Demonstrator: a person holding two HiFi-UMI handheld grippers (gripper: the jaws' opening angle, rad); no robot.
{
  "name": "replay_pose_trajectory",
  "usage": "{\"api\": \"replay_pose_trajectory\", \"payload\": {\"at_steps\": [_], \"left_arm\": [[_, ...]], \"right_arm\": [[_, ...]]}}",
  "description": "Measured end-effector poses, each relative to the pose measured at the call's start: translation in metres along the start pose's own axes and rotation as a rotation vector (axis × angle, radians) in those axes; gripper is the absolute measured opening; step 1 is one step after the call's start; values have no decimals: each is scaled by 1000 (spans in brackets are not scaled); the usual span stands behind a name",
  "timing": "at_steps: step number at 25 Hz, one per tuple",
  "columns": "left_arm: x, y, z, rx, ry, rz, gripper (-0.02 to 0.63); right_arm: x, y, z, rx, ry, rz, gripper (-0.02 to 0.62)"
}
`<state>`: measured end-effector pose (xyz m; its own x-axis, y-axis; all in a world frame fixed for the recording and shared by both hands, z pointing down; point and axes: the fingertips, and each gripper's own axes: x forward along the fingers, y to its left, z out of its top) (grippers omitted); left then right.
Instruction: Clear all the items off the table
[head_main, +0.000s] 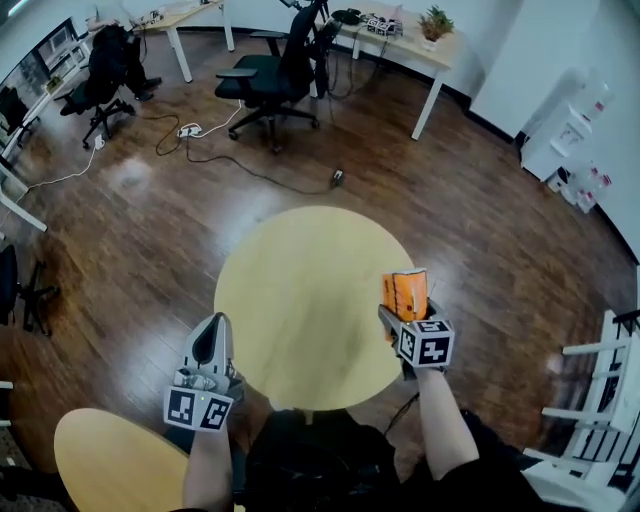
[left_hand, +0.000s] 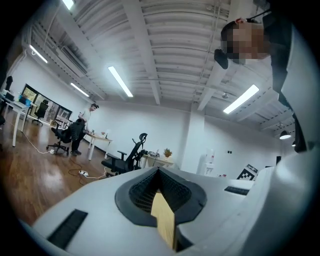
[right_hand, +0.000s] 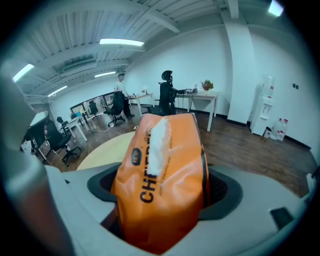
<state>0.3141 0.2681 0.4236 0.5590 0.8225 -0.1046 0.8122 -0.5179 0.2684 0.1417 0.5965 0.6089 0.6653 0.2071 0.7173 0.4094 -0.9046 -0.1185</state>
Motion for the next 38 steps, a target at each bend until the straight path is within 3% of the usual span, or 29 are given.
{"api": "replay_pose_trajectory", "payload": {"at_steps": [5,11,18,26,30,38], "left_arm": [[10,7,-40,-62,84,20,-8],[25,17,-74,-27,171,16,-8],[27,10,-101,-58,218,4,-8],[26,5,-100,-71,223,-6,-8],[27,5,-97,-74,212,-11,-8],[12,2,-80,-72,162,-7,-8]], "right_arm": [[43,-10,-38,5,80,-33,446],[68,-11,-59,4,118,-62,448],[80,-14,-82,16,134,-89,454],[78,-10,-81,33,125,-13,524],[71,-6,-77,45,100,-8,528],[17,7,-48,50,-37,30,526]]}}
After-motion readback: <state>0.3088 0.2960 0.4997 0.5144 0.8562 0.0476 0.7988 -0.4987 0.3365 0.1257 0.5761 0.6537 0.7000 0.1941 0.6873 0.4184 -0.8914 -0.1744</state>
